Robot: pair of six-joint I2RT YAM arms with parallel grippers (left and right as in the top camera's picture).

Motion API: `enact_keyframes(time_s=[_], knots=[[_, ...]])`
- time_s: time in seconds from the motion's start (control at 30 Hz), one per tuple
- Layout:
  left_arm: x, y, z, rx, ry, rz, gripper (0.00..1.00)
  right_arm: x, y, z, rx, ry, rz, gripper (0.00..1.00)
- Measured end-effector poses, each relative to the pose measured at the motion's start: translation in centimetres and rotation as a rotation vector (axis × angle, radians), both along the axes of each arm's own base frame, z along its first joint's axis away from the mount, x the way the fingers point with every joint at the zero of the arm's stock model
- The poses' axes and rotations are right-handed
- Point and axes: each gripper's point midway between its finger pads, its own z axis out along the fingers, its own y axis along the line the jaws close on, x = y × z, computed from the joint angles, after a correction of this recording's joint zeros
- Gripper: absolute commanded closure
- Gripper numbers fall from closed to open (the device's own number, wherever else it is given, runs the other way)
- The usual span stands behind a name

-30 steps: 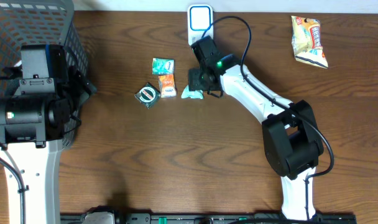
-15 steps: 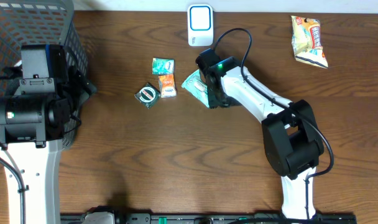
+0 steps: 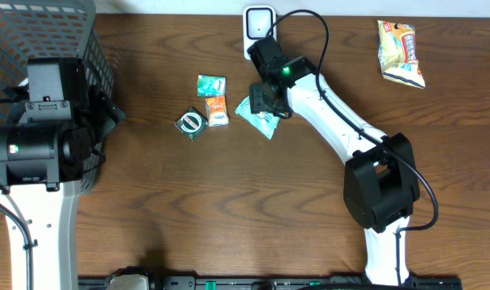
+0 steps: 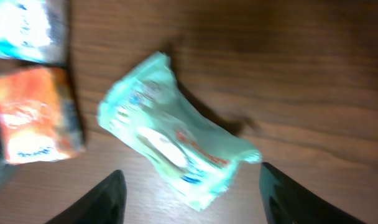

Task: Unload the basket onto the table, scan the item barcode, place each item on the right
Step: 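Grasp the green tissue pack and drag it right on the table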

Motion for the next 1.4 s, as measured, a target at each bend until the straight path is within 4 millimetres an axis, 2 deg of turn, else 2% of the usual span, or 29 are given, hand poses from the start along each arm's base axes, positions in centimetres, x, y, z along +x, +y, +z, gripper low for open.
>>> enact_keyframes(time_s=[0.17,0.33,0.4,0.6,0.73,0.77,0.87,0.9,0.93,1.03,1.13,1.23,1.33,1.4], knots=[[0.0,0.0,0.0,0.0,0.0,0.0,0.02,1.3,1.4,0.1,0.061,-0.062,0.014,0.48],[0.0,0.0,0.0,0.0,0.0,0.0,0.02,1.4,2.1,-1.1,0.078,-0.084,0.024,0.56],[0.0,0.0,0.0,0.0,0.0,0.0,0.02,1.0,1.6,-2.0,0.056,-0.073,0.018,0.57],[0.0,0.0,0.0,0.0,0.0,0.0,0.02,-0.6,-0.8,-4.3,-0.052,-0.025,-0.009,0.58],[0.0,0.0,0.0,0.0,-0.001,0.0,0.02,-2.1,-3.6,-5.1,-0.18,0.027,-0.049,0.57],[0.0,0.0,0.0,0.0,0.0,0.0,0.02,-2.7,-4.8,-5.2,-0.237,0.044,-0.066,0.56],[0.0,0.0,0.0,0.0,0.0,0.0,0.03,-3.6,-7.5,-4.4,-0.364,0.054,-0.094,0.51],[0.0,0.0,0.0,0.0,0.0,0.0,0.02,-3.7,-8.3,-3.9,-0.398,0.049,-0.103,0.48],[0.0,0.0,0.0,0.0,0.0,0.0,0.02,-3.7,-8.7,-3.5,-0.414,0.045,-0.108,0.39],[0.0,0.0,0.0,0.0,0.0,0.0,0.02,-3.3,-10.3,-0.5,-0.448,-0.018,-0.149,0.35],[0.0,0.0,0.0,0.0,0.0,0.0,0.02,-2.6,-9.7,2.8,-0.365,-0.105,-0.179,0.36],[0.0,0.0,0.0,0.0,0.0,0.0,0.02,-1.7,-7.4,4.9,-0.217,-0.163,-0.159,0.45],[0.0,0.0,0.0,0.0,0.0,0.0,0.02,-2.0,-4.8,4.4,-0.098,-0.123,-0.092,0.52],[0.0,0.0,0.0,0.0,0.0,0.0,0.02,-2.3,-4.0,3.7,-0.069,-0.094,-0.072,0.55]])
